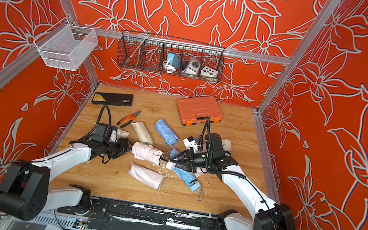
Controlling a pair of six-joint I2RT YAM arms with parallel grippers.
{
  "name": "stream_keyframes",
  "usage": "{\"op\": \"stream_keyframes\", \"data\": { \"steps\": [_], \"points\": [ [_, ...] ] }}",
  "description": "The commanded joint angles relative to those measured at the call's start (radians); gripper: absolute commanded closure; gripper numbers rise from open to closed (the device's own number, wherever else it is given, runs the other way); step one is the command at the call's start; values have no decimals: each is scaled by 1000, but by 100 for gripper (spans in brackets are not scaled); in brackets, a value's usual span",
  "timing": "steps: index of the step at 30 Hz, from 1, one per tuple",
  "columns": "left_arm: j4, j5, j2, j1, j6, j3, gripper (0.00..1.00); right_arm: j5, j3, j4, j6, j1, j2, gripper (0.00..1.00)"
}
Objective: Take umbrellas out of sleeves
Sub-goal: Adjust the umbrella.
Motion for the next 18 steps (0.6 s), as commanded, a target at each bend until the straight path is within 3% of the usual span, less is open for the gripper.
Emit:
{"op": "stream_keyframes", "data": {
  "steps": [1,18],
  "points": [
    [-16,-27,34,17,44,48,30,-59,36,83,13,19,-21,92],
    [34,68,46,30,0,25,31,-37,56,158,46,47,24,92]
  ]
}}
